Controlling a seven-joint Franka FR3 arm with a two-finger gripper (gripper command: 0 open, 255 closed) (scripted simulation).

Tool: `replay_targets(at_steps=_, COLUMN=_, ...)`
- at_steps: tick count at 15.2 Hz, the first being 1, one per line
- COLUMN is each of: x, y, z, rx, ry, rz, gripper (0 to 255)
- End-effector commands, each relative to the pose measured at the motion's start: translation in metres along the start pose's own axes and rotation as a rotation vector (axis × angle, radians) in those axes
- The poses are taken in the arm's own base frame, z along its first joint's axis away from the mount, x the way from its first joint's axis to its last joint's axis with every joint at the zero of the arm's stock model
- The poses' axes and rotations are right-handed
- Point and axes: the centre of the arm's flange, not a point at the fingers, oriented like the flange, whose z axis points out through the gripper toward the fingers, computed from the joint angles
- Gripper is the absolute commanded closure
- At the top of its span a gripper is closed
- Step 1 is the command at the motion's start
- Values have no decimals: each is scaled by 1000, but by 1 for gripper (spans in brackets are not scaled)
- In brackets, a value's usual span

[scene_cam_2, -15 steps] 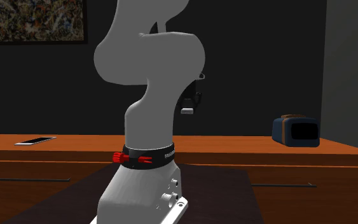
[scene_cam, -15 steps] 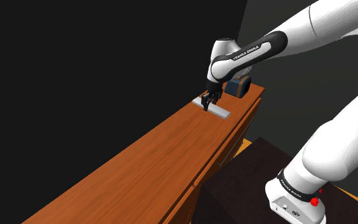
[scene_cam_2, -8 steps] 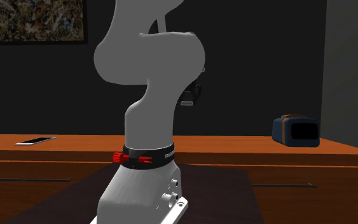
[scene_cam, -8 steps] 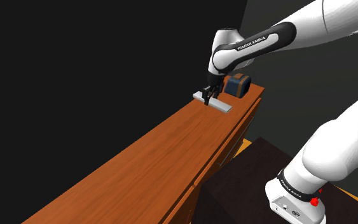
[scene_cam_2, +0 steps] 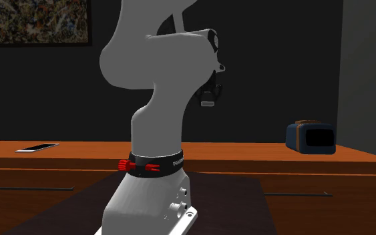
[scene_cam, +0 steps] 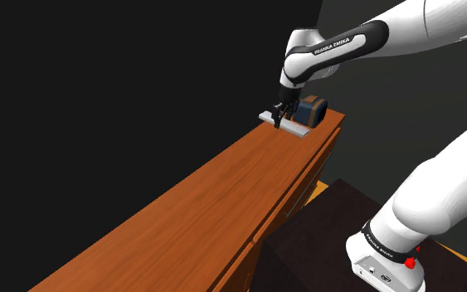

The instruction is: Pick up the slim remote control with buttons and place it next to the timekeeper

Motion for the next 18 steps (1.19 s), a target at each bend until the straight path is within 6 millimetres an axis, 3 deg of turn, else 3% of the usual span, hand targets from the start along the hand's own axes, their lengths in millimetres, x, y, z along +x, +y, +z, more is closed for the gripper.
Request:
replay_targets(at_steps=1, x=5, y=30, z=0, rx=-1, ry=0, rz=-1, gripper=255)
replay_targets(at_steps=18, x=41, y=251, z=-5, rx=-1, ry=0, rz=-1, gripper=255)
